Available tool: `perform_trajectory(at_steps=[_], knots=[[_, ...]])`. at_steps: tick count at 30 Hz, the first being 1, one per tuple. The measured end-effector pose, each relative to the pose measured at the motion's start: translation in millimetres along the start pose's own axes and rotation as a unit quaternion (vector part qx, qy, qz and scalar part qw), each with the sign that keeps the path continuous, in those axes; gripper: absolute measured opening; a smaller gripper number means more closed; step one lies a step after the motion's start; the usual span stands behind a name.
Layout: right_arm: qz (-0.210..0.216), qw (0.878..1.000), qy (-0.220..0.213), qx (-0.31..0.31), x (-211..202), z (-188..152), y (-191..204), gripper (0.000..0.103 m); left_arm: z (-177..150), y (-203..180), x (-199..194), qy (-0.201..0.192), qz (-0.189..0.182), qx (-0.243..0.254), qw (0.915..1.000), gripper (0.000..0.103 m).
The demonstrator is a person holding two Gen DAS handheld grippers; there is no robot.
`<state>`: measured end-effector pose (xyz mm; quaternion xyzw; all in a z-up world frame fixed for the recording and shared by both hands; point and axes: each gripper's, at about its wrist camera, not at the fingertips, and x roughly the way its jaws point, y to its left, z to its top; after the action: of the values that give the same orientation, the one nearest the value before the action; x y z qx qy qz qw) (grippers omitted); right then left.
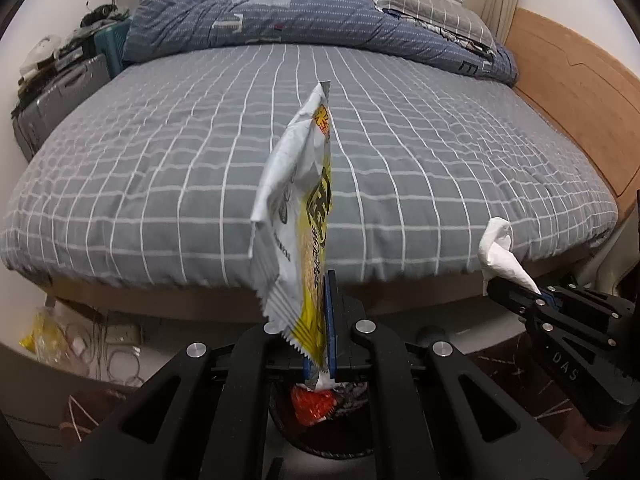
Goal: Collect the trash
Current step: 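Carry the tissue with the right tool and packet with the left tool down over the bin, then open the right tool to drop the tissue while the left tool drops the packet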
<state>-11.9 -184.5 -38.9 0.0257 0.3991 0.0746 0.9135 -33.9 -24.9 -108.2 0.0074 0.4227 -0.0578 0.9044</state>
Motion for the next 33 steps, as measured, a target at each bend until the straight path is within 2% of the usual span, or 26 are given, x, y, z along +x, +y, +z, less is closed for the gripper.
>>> perform_trajectory(at_steps=[8,12,17,24,30,33], knots=[[0.002,1.0,0.027,0.008,4,-30,12,0.004,-33,6,9,0.035,0.016,-0.027,0.9989,0.005],[0.004,0.999,0.051,0.01,19,-51,19,0.004,-56,13,30,0.075,0.024,-0.04,0.9961,0.005],[-0.007,0.997,0.082,-0.002,45,-75,27,0.004,-76,14,53,0.1,0.017,-0.04,0.994,0.005],[-0.005,0.989,0.149,0.0,96,-97,29,0.004,-86,22,92,0.143,0.01,-0.04,0.9888,0.005],[-0.004,0.984,0.177,-0.005,122,-106,36,0.005,-89,25,104,0.157,0.01,-0.041,0.9867,0.005],[-0.009,0.983,0.183,-0.005,125,-112,38,0.008,-88,26,105,0.159,0.004,-0.044,0.9862,0.005]])
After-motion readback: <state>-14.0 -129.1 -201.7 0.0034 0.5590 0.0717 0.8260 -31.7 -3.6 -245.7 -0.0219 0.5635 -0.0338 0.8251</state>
